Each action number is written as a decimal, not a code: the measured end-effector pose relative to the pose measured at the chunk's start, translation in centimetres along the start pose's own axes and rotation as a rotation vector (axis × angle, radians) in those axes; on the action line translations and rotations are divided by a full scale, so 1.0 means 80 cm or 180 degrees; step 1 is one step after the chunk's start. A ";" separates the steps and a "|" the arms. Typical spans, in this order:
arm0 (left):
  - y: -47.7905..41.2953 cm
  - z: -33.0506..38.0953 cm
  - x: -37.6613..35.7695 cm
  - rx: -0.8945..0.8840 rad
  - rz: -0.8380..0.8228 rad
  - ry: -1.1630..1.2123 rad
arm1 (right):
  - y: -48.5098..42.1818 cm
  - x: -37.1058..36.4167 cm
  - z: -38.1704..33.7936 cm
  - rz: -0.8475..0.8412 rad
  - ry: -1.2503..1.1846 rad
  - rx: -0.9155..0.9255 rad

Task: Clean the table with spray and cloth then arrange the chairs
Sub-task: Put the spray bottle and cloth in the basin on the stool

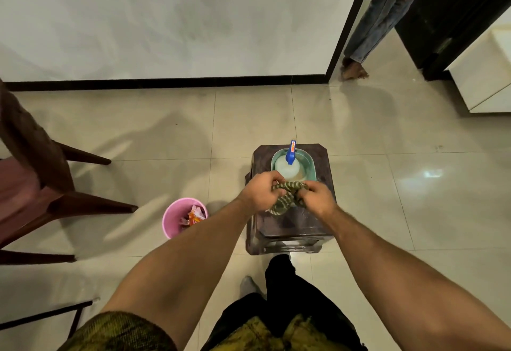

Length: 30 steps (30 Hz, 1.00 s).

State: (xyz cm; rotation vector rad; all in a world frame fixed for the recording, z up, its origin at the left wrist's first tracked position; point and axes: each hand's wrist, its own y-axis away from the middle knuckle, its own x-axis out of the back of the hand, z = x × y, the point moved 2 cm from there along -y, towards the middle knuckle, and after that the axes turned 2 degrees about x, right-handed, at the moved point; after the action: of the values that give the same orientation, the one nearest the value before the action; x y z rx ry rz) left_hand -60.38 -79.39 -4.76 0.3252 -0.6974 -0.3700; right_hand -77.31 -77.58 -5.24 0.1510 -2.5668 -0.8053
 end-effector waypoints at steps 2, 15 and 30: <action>0.001 -0.003 0.004 -0.0053 0.0004 -0.0155 | 0.005 0.000 -0.004 -0.0183 0.0046 0.0077; -0.008 -0.003 0.006 0.0513 0.0056 -0.1039 | -0.001 0.040 -0.002 0.0106 -0.0509 0.0226; -0.101 -0.012 -0.113 0.3027 0.0647 0.3896 | -0.061 0.012 0.045 -0.0389 0.0922 0.0980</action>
State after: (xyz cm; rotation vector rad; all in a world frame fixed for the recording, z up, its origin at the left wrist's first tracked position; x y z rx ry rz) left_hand -67.92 -82.51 -13.81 1.2312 0.3687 0.4059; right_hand -79.86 -79.97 -10.25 0.4861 -2.4028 -0.3888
